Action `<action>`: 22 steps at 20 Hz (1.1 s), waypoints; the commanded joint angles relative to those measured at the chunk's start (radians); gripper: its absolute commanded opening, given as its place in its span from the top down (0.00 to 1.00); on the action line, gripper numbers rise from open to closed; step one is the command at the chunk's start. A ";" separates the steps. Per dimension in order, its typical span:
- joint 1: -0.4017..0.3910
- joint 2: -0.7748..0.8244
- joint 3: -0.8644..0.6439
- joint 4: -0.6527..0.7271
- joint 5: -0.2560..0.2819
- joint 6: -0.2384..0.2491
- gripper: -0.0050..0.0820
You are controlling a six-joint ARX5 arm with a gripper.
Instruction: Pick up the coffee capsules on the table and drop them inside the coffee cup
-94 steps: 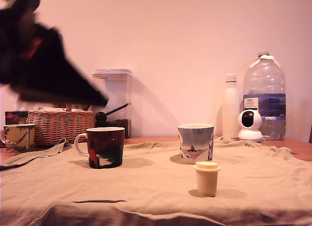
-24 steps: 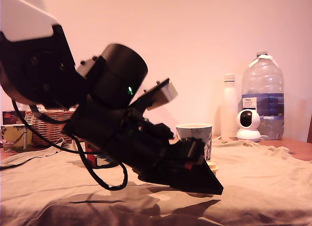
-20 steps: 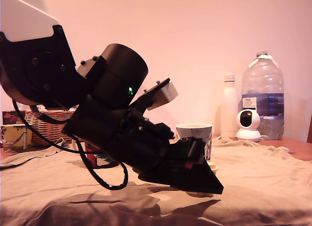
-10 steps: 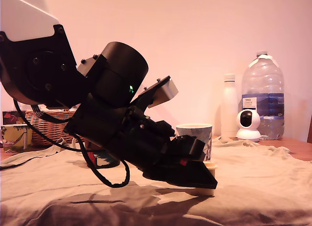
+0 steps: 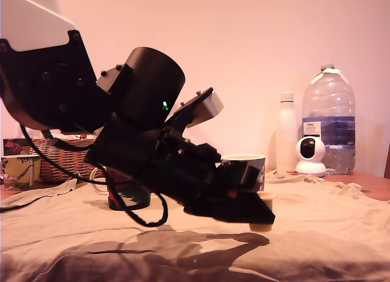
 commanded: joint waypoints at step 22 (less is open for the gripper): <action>0.187 0.014 0.350 -0.125 0.000 0.039 0.70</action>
